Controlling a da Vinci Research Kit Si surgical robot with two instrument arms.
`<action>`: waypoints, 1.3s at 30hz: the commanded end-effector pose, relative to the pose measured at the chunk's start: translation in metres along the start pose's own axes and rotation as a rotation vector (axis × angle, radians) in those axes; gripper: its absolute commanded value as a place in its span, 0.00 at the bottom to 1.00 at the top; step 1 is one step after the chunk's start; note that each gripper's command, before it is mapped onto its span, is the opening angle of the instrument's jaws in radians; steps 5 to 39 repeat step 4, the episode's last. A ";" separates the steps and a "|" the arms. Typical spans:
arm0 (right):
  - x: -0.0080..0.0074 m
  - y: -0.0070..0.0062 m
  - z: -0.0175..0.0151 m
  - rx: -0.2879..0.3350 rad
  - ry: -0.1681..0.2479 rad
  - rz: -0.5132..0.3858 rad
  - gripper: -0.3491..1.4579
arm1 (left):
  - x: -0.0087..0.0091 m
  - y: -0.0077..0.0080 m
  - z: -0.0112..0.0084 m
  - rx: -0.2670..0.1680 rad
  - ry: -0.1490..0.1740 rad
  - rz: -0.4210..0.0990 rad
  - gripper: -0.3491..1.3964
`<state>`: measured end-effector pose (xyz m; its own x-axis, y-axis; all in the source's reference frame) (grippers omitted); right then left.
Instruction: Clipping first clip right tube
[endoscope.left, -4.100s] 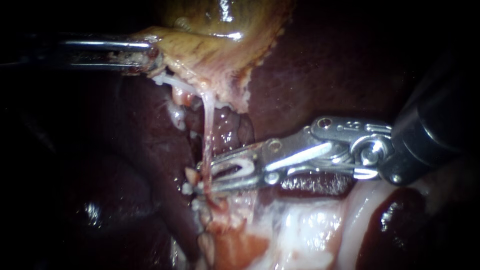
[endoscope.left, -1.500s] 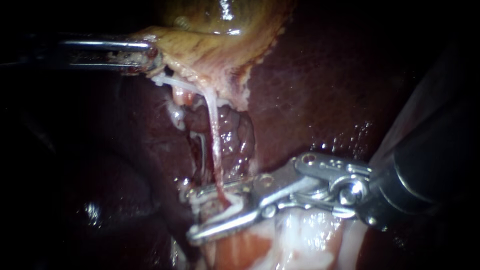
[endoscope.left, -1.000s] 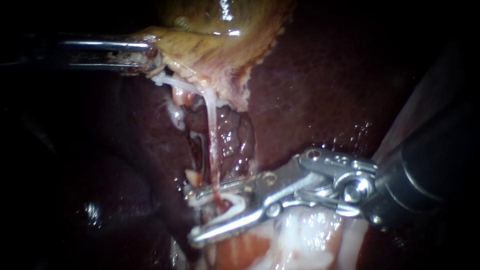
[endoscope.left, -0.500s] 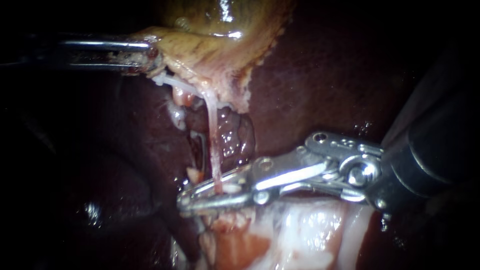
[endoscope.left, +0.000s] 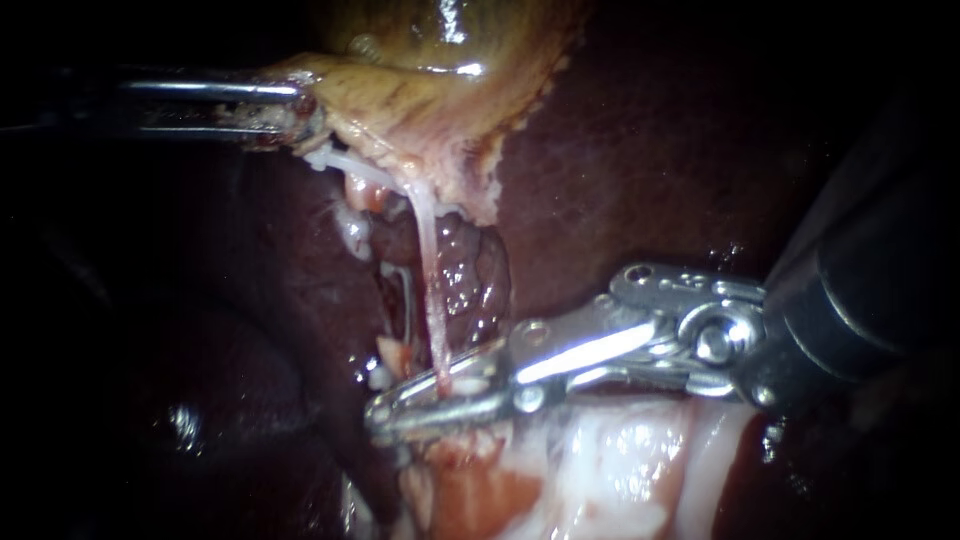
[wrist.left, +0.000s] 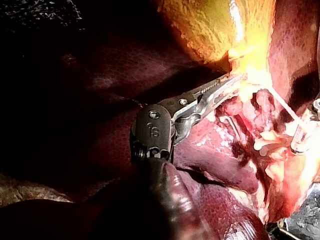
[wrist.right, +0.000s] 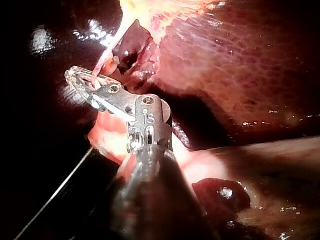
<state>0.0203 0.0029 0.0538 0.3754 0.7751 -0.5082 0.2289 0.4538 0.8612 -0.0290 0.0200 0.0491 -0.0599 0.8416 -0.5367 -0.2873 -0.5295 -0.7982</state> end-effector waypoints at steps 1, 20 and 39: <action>0.0000 0.0001 0.0000 0.000 0.000 0.000 0.00 | 0.0000 0.0000 0.0000 0.000 0.000 0.000 0.00; -0.0001 0.0003 -0.0001 0.000 0.000 0.000 0.00 | 0.0000 0.0000 0.0000 0.000 0.000 0.000 0.00; -0.0001 0.0003 -0.0001 0.000 0.000 0.000 0.00 | 0.0000 0.0000 0.0000 0.000 0.000 0.000 0.00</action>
